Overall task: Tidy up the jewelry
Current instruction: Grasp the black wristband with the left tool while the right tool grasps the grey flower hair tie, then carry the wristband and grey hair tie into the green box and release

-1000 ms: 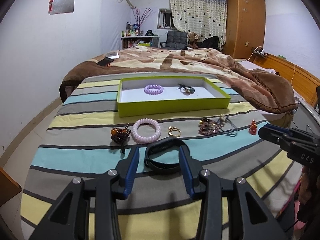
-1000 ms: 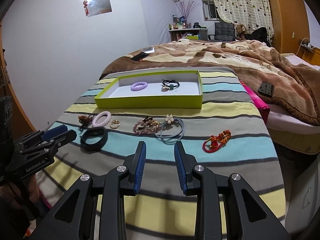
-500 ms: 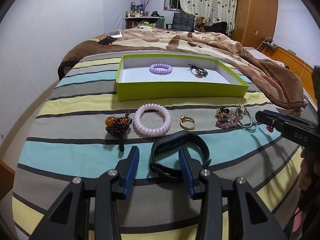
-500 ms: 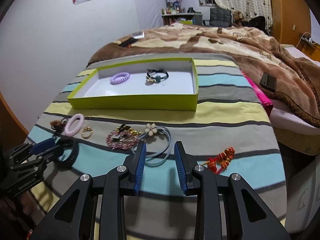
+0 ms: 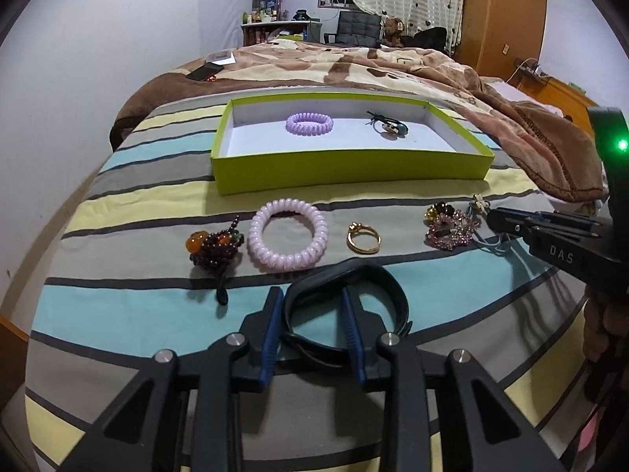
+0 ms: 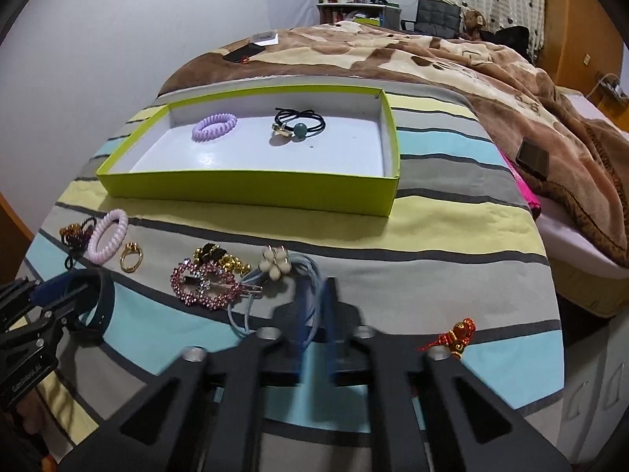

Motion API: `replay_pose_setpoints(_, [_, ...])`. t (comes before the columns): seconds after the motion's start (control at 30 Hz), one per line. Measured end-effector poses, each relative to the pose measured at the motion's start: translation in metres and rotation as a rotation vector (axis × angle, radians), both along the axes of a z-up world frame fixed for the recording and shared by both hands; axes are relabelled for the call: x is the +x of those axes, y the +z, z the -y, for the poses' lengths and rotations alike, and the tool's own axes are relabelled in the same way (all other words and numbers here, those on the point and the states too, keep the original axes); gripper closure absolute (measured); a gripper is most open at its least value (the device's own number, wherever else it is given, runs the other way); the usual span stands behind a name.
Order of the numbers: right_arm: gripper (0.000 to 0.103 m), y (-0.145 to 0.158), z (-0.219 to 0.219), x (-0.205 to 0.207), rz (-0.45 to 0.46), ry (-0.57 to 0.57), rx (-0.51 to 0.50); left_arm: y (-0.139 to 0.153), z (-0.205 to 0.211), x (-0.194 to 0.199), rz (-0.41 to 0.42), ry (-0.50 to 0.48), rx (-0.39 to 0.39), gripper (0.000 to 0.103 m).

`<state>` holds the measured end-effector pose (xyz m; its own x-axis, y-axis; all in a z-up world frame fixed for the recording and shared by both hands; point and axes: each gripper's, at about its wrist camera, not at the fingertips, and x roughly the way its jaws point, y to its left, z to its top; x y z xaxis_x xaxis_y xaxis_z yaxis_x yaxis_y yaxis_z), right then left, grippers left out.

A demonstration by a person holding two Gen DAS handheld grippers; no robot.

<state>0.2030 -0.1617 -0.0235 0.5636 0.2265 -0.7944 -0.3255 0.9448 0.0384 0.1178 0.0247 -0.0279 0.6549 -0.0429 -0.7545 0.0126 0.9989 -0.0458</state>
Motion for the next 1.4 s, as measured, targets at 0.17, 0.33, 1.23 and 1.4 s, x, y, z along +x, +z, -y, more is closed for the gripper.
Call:
replay_pose_setpoints(0.17, [0.099,0.001,0.003,-0.008,0.002,0.001,0.008,0.001,0.000,-0.001,0.002,0.003,0.006,0.077])
replay_pose_setpoints(0.33, [0.099,0.007,0.012,-0.023,0.019,-0.012,0.051,0.006,-0.001,-0.009,0.017,0.002,0.009,0.084])
replay_pose_setpoints(1.23, [0.100,0.078,0.019,-0.073,0.220,0.021,0.154,0.045,0.010,-0.041,0.125,-0.061,-0.047,0.089])
replay_pose_setpoints(1.4, [0.100,0.085,0.018,-0.070,0.239,0.026,0.164,0.055,0.010,-0.037,0.148,-0.068,-0.047,0.089])
